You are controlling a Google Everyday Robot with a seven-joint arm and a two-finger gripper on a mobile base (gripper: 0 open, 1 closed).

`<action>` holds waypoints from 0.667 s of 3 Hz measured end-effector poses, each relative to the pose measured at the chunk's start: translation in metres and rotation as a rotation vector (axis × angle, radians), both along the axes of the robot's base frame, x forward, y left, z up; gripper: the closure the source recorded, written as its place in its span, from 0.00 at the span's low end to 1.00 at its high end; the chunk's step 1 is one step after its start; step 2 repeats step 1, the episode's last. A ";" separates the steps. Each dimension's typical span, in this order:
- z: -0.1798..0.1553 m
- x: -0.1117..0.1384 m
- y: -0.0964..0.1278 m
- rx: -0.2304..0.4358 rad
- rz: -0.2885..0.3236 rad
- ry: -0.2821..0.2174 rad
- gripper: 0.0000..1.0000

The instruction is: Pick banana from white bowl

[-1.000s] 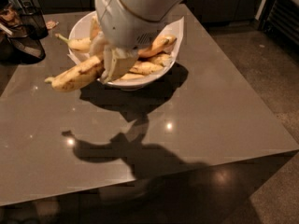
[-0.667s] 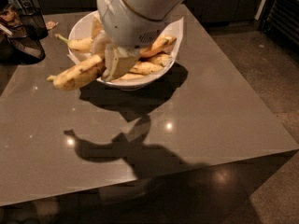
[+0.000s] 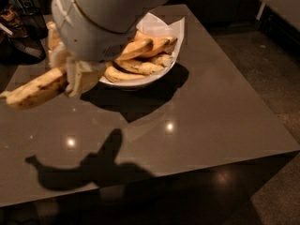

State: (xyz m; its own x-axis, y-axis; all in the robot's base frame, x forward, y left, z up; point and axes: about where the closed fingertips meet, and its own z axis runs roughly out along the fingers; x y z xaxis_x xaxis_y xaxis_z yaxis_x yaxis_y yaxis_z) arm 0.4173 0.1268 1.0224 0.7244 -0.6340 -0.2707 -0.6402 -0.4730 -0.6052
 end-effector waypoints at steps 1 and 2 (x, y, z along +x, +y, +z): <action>0.010 -0.006 0.002 0.007 0.004 -0.017 1.00; 0.010 -0.006 0.002 0.007 0.004 -0.017 1.00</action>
Offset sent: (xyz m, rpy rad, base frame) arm 0.0000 0.0000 0.0000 0.0000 0.0000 0.0000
